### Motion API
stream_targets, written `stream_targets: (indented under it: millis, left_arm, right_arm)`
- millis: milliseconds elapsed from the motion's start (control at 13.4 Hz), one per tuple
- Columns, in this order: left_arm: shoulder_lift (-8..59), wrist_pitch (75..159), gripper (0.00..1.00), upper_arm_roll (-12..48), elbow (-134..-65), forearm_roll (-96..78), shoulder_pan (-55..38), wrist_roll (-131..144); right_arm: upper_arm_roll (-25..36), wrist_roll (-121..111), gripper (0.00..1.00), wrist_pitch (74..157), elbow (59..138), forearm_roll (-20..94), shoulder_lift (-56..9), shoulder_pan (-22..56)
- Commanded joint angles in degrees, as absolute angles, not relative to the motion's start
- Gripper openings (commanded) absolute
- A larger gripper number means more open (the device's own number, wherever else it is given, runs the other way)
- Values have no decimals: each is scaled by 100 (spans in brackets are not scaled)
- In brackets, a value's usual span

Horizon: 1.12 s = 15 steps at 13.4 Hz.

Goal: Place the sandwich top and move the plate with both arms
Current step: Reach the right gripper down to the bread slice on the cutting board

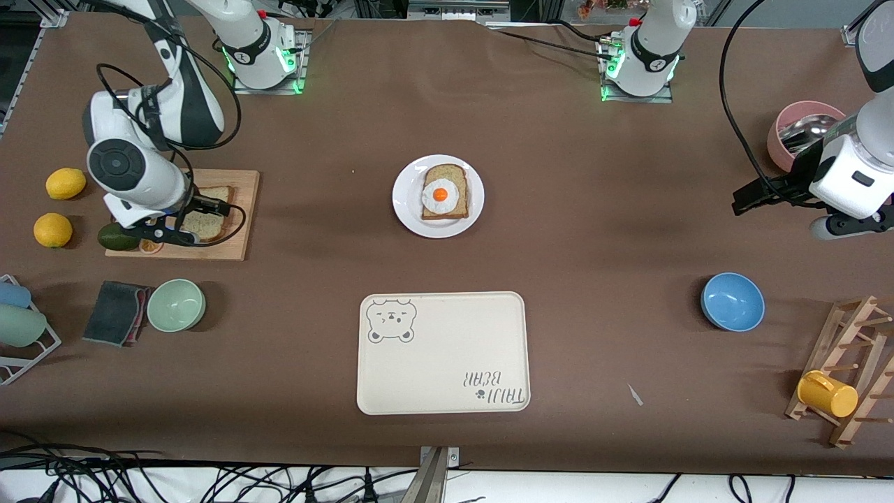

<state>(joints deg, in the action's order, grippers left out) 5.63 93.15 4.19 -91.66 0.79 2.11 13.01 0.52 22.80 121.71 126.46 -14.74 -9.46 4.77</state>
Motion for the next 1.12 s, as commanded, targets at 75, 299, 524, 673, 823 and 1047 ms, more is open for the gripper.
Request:
stream_targets:
  millis: [75, 299, 524, 673, 823, 1047]
  left_arm:
    - [483, 9325, 100, 422, -9202, -44, 220, 1345]
    - [483, 9325, 100, 422, -9220, -44, 211, 1345]
    - [492, 9325, 100, 431, -9220, -44, 211, 1345]
    - [483, 9316, 100, 422, -9211, -44, 220, 1327]
    - [492, 9316, 100, 422, -9202, -44, 220, 1310]
    - [483, 9316, 100, 422, -9202, -44, 211, 1336]
  right_arm:
    - [193, 2828, 82, 13006, 12911, -1792, -1396, 422]
    - [307, 3006, 80, 13385, 12920, -2030, -1696, 422]
    - [316, 3006, 74, 13657, 12911, -2074, -1907, 422]
    - [316, 3006, 64, 13693, 12911, -2074, -1951, 422]
    - [351, 3006, 53, 13728, 12911, -2135, -2012, 413]
    - [396, 3006, 27, 13816, 12911, -2153, -2092, 413]
